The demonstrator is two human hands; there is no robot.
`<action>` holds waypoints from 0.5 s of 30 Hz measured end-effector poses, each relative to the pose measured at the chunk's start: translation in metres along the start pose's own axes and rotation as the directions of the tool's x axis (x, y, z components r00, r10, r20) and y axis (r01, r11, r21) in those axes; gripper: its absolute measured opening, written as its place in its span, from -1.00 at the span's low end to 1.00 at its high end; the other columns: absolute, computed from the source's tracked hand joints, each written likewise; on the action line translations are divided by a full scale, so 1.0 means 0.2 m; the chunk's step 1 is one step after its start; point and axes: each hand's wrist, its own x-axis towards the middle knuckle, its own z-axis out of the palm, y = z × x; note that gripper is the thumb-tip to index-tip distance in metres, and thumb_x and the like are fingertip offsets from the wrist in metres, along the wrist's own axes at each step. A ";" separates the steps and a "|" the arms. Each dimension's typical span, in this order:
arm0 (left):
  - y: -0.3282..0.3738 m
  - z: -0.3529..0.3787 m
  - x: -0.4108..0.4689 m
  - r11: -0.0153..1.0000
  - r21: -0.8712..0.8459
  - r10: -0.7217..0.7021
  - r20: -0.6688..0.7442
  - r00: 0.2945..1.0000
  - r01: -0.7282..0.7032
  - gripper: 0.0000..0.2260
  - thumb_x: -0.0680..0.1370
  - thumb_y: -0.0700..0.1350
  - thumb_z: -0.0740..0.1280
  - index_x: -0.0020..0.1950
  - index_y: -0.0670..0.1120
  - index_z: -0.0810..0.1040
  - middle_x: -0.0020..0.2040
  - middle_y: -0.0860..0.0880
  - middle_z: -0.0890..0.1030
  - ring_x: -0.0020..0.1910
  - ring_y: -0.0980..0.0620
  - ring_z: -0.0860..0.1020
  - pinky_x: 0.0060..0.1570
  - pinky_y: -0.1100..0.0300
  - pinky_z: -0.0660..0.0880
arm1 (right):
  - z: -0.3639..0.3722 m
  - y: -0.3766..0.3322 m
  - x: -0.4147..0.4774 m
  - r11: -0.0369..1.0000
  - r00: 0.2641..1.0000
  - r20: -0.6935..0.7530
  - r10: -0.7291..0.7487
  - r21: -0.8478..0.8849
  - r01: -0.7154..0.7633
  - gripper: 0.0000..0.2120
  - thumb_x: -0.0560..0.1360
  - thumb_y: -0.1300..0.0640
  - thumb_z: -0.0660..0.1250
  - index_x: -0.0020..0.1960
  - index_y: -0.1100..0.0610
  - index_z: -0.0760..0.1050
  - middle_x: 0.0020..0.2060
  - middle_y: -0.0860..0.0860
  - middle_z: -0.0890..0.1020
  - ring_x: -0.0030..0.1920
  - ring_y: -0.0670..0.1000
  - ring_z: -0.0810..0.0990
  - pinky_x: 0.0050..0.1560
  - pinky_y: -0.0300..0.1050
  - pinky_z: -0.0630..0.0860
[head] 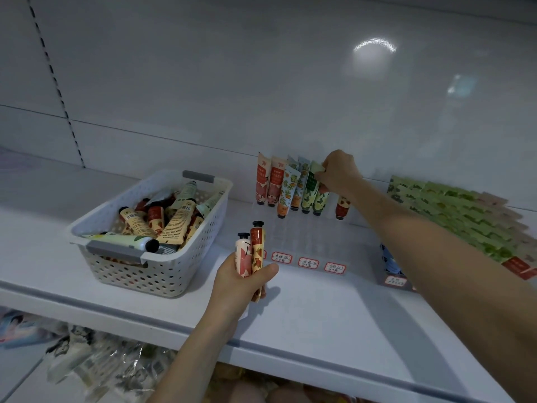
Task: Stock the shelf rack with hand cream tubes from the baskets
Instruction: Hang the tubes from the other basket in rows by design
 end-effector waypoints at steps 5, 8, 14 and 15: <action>0.02 0.00 0.01 1.000 -0.003 0.008 0.004 1.000 -0.008 -0.83 0.42 -0.15 0.46 -0.12 -0.08 0.48 -0.27 -0.07 0.54 -0.25 0.01 0.51 -0.14 0.08 0.54 | -0.04 0.01 -0.01 0.995 1.000 -0.002 0.014 0.098 -0.014 -0.79 0.49 0.21 0.34 -0.27 0.28 0.44 -0.20 0.23 0.63 -0.07 0.23 0.65 0.00 0.10 0.59; 0.04 -0.01 0.02 1.000 0.000 0.013 -0.001 1.000 -0.013 -0.84 0.42 -0.15 0.46 -0.12 -0.10 0.49 -0.29 -0.07 0.54 -0.28 0.02 0.51 -0.17 0.09 0.54 | -0.05 0.01 -0.02 0.999 0.988 -0.148 -0.031 0.023 0.034 -0.75 0.53 0.10 0.29 0.04 0.31 0.51 -0.04 0.15 0.59 0.00 0.18 0.60 -0.04 0.02 0.54; 0.05 -0.01 0.02 0.999 0.009 0.035 -0.002 0.999 -0.035 -0.82 0.42 -0.16 0.46 -0.16 -0.12 0.46 -0.32 -0.07 0.50 -0.33 0.03 0.48 -0.25 0.14 0.52 | 0.01 -0.03 0.03 0.975 0.953 -0.217 -0.212 -0.109 0.192 -0.75 0.56 0.07 0.23 0.10 0.19 0.57 0.12 0.19 0.50 0.14 0.17 0.47 0.04 -0.09 0.41; 0.05 -0.01 0.02 0.999 0.008 0.038 -0.002 0.999 -0.038 -0.81 0.42 -0.16 0.46 -0.17 -0.12 0.45 -0.32 -0.08 0.50 -0.34 0.03 0.48 -0.26 0.15 0.51 | 0.03 -0.03 0.04 0.973 0.952 -0.215 -0.217 -0.121 0.194 -0.76 0.56 0.09 0.23 0.09 0.20 0.57 0.12 0.19 0.50 0.16 0.17 0.45 0.06 -0.08 0.41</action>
